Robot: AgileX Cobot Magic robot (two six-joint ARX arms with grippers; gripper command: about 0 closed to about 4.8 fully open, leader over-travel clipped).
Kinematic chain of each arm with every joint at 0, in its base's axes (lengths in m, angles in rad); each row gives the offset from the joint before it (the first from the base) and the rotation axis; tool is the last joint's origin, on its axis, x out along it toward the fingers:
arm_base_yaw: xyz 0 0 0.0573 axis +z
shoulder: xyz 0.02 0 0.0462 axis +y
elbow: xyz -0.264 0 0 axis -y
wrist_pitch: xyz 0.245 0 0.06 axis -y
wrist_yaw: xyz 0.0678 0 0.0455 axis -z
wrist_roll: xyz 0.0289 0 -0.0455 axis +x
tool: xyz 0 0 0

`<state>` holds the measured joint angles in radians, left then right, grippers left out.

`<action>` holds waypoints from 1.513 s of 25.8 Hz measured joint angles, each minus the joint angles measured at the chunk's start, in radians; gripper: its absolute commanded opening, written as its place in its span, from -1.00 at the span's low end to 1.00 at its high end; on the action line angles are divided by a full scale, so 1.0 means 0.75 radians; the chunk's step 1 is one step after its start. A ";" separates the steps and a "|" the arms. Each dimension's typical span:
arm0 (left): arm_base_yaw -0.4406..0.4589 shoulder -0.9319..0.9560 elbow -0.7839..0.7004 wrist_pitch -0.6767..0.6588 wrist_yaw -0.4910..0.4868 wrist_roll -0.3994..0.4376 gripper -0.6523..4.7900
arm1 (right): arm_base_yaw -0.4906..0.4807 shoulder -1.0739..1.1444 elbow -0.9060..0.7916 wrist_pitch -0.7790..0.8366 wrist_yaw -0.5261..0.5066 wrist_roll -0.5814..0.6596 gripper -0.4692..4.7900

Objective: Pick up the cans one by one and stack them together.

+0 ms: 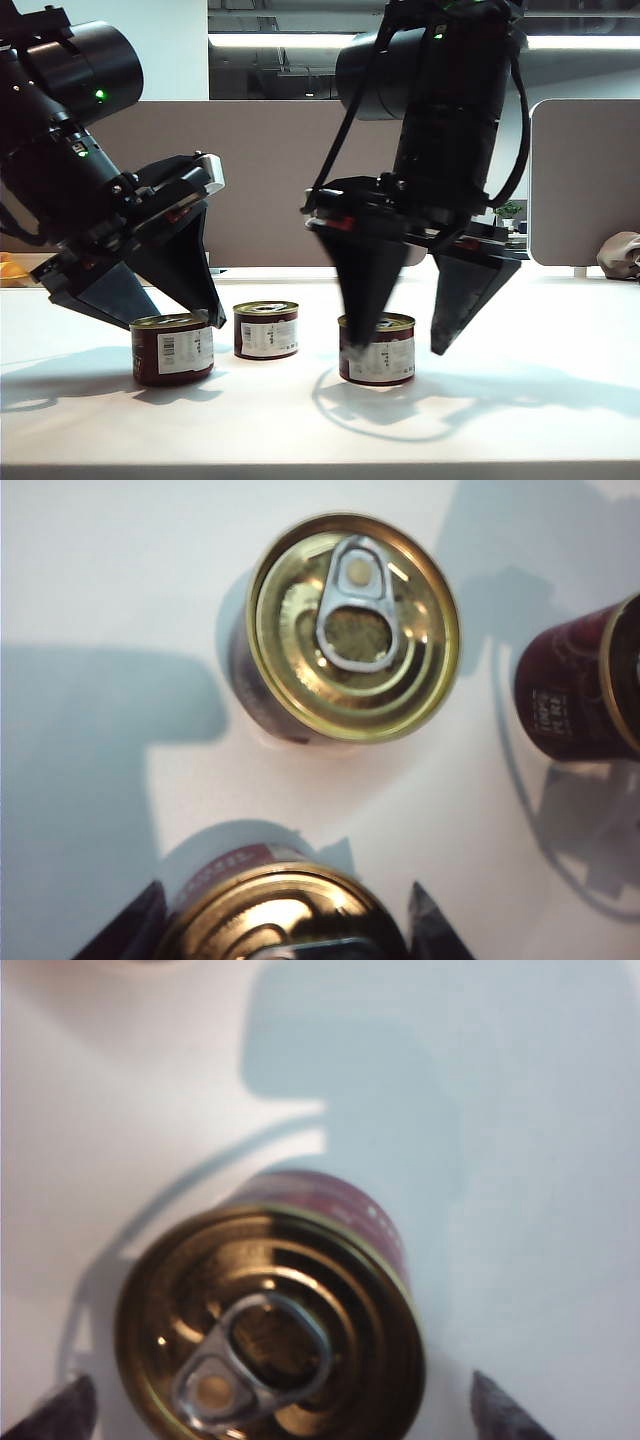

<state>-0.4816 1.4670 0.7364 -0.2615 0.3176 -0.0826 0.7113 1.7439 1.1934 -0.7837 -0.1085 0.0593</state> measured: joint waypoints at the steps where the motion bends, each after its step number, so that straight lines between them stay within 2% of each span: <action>1: 0.000 0.000 0.000 0.000 0.000 0.000 0.12 | 0.000 0.000 0.000 0.006 -0.003 0.002 0.90; 20: -0.001 0.001 0.004 -0.019 -0.013 0.005 0.11 | -0.001 0.043 0.001 0.132 0.002 0.006 0.86; 21: -0.001 0.002 0.004 -0.019 -0.014 0.005 0.11 | -0.001 0.049 0.001 0.129 0.002 0.012 0.65; 23: -0.001 0.001 0.004 -0.020 -0.014 0.005 0.11 | -0.001 0.060 0.001 0.126 0.004 0.021 0.40; 29: -0.002 0.001 0.005 -0.021 -0.019 0.005 0.11 | 0.000 0.058 0.017 0.146 0.006 0.022 0.35; 33: -0.002 0.001 0.005 -0.024 -0.019 0.007 0.10 | 0.000 0.057 0.018 0.151 0.006 0.023 0.04; 39: -0.002 0.001 0.006 -0.027 -0.020 0.010 0.09 | 0.001 0.054 0.019 0.153 0.005 0.023 -0.04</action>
<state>-0.4828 1.4677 0.7406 -0.2821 0.3023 -0.0753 0.7116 1.7847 1.2076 -0.6689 -0.1047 0.0769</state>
